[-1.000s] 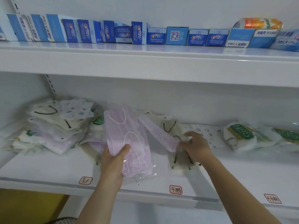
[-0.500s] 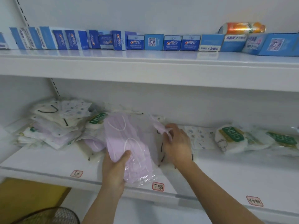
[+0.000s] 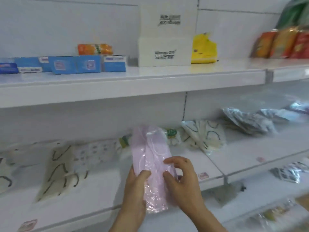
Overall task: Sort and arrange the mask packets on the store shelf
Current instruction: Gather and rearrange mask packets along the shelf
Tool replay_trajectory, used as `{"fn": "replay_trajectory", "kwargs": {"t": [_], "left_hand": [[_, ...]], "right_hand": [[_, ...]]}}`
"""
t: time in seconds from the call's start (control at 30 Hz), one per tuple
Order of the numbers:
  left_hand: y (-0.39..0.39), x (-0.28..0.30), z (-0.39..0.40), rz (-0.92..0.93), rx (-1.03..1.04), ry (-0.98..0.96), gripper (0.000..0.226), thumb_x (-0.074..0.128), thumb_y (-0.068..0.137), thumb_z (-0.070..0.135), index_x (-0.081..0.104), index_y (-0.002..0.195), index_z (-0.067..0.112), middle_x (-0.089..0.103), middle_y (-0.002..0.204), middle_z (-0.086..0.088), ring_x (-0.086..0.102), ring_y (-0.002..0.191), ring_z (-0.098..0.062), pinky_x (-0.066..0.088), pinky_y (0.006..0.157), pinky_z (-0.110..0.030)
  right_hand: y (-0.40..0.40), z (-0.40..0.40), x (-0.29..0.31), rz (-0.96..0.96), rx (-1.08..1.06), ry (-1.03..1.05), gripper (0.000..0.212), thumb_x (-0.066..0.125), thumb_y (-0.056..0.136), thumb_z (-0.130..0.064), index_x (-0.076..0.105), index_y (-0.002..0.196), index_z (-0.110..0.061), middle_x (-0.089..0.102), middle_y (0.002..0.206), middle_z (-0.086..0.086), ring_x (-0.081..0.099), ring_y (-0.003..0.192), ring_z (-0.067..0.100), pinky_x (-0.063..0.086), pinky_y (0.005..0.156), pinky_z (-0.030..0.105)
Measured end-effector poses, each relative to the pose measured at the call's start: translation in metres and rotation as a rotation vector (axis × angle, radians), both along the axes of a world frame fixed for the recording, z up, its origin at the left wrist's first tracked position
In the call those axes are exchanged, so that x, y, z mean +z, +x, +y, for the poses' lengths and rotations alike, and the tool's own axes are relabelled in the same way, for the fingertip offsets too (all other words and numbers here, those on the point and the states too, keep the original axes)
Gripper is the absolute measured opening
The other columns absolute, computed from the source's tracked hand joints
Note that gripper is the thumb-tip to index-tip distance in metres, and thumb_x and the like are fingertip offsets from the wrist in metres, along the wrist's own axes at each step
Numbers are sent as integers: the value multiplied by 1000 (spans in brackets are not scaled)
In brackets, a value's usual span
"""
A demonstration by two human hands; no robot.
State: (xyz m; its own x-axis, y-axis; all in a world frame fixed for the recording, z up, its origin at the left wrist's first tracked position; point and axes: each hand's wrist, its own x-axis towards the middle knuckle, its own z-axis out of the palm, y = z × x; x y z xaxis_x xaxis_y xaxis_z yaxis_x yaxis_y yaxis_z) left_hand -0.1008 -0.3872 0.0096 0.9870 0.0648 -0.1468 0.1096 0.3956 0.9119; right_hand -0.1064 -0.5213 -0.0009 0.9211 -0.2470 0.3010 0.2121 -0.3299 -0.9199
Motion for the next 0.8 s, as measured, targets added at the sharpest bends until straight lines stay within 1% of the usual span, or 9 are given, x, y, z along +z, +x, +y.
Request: {"fn": "replay_trajectory", "kwargs": {"t": [0.1,0.17,0.23,0.3,0.43,0.5,0.6,0.67,0.8], "left_hand": [[-1,2,-83,-2,-162,28,43,60,88,-12,65,119,17,76,104,-16,73,94,-39,59,85,-56],[-3,3,-133,-14,-256,45,46,68,84,-13,64,120,16,76,104,-16,74,94,-38,58,88,-58],[-4,3,-175,-32,-309,64,56,81,73,-8,64,120,17,77,102,-14,75,93,-36,59,85,-56],[-4,3,-211,-45,-324,104,64,89,62,0,64,117,18,78,97,-11,76,88,-33,61,80,-53],[17,-2,-264,-12,-278,122,40,81,80,4,63,112,21,76,93,-3,74,83,-24,60,73,-40],[34,-3,-286,31,-283,91,31,72,83,0,63,107,17,73,93,-7,71,77,-23,54,64,-34],[64,-10,-315,-52,-262,144,47,75,58,7,64,102,19,76,89,-10,74,72,-22,55,62,-32],[85,-16,-334,-60,-258,123,56,83,56,4,63,106,20,77,90,-8,76,77,-25,60,65,-38],[121,-25,-373,-40,-275,86,93,98,48,23,55,131,25,71,120,-10,72,105,-33,57,91,-58]], "right_hand": [[-22,-86,-1,159,-186,114,76,89,73,-22,47,133,-44,49,128,-21,56,111,0,50,85,20],[-37,-135,2,259,-249,239,84,93,70,-26,43,137,-40,56,123,-11,62,108,10,53,86,26],[-50,-175,5,264,-280,342,72,93,70,-18,54,130,-27,71,109,2,72,92,15,56,71,21],[-56,-209,3,214,-334,371,55,94,68,-8,65,115,-13,78,90,3,75,77,15,55,59,20],[-42,-256,-12,199,-432,431,57,88,52,-25,67,104,-13,79,85,5,76,77,25,61,68,38],[-25,-278,-19,201,-501,409,52,83,50,-31,71,97,-13,78,80,4,75,77,26,60,69,40],[4,-306,-24,213,-529,387,51,78,46,-38,73,90,-12,77,76,4,75,74,25,60,66,40],[24,-323,-23,203,-497,391,54,79,48,-38,74,96,-14,78,82,3,76,77,22,61,70,43],[53,-356,-19,179,-510,398,55,82,51,-33,70,102,-17,78,86,2,76,76,19,63,67,41]]}}
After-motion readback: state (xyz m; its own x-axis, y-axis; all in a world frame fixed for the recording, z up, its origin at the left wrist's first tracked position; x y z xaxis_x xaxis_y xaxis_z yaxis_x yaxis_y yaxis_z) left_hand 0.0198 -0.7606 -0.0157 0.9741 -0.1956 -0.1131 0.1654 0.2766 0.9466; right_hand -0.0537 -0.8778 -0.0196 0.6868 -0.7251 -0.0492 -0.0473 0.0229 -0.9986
